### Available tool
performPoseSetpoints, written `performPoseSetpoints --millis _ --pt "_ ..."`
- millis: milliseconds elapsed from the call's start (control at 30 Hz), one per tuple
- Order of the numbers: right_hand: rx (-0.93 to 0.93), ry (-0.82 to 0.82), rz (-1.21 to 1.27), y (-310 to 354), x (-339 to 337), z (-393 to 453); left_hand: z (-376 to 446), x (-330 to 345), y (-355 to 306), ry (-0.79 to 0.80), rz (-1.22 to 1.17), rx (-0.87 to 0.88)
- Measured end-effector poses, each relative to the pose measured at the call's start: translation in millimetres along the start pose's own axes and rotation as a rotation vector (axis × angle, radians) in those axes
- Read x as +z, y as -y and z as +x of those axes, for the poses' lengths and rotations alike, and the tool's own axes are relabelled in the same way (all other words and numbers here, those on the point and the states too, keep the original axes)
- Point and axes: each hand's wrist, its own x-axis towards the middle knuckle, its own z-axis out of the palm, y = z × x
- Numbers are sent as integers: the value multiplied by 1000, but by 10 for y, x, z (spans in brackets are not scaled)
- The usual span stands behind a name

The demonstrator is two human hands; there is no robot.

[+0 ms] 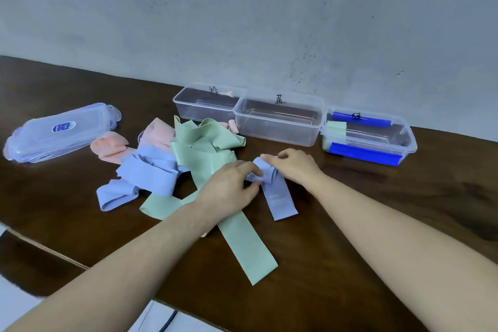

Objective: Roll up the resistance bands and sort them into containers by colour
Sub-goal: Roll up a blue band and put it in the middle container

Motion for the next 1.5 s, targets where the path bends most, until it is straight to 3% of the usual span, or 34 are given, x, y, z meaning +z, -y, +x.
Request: performPoseSetpoints --millis 133,300,500,667,833,1000,1133,1367,1500 --pt "-43 -93 -42 38 140 -19 59 -57 122 3 -86 19" --pt "-173 -260 102 96 135 -361 81 -94 201 9 -201 -22" --pt "-264 -284 481 86 -43 -851 136 -47 69 -28 -363 64" --pt "-211 -304 656 66 -264 -1158 118 -48 -273 78 -653 97" --pt "-176 -360 797 -29 -496 -1421 64 -120 -715 110 -701 68" --pt "-141 -310 985 -263 -659 -1775 -70 -185 -1210 154 -927 -17" --pt "-131 -204 958 -560 -776 -2113 -210 -178 -1650 199 -1121 -64" --pt "-140 -229 925 -971 -1042 -2673 -538 -64 -2293 220 -1193 -130" --pt "-154 -163 988 -1164 -1148 -2964 -742 -5 -2594 257 -1298 -195"
